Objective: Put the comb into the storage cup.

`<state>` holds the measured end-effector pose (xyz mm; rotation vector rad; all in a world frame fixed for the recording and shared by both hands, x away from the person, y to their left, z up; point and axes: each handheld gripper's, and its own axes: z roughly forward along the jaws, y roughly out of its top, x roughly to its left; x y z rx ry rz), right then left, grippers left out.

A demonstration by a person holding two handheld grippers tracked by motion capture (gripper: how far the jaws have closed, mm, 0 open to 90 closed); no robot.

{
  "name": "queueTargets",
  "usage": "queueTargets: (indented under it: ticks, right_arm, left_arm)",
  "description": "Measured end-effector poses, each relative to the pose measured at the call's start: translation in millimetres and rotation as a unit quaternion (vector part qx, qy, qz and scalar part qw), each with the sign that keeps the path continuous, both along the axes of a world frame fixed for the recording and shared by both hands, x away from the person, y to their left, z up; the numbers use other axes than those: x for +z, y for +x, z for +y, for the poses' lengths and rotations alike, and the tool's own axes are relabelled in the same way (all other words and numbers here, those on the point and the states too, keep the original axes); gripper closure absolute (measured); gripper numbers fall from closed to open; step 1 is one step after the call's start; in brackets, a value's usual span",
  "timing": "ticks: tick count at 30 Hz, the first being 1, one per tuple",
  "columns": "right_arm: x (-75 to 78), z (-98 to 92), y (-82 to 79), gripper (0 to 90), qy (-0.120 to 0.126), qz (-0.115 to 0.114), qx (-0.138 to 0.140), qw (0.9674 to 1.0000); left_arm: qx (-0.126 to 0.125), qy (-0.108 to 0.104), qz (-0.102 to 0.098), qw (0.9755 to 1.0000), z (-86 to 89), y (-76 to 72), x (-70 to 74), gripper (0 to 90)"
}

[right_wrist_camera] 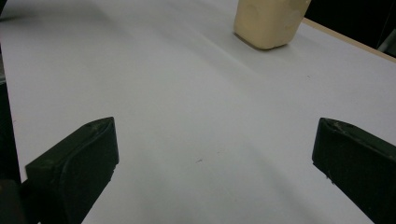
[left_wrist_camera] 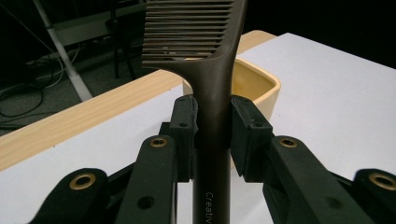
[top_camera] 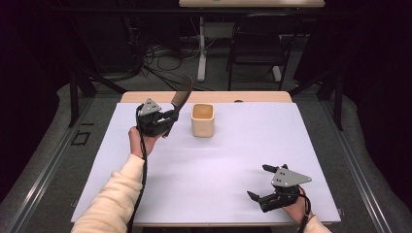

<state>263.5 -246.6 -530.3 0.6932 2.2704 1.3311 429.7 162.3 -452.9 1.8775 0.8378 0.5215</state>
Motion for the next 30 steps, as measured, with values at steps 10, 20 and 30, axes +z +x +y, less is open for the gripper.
queueTargets:
  ticks: [10,20,30]
  right_arm:
    - [0.0,-0.1,0.0,0.0,0.000,0.000,0.000,1.0000]
    - [0.1,-0.1,-0.1,0.0,0.001,0.001,-0.001,1.0000]
    - [-0.1,0.0,0.1,0.0,0.000,0.000,0.000,1.0000]
  left_arm:
    - [-0.005,0.004,0.002,1.0000,-6.3,7.5,4.4,72.0]
    - [-0.010,0.012,0.002,0.9999,-13.5,16.0,7.9,72.0]
    - [-0.013,0.013,-0.001,0.9998,-17.9,21.1,10.5,72.0]
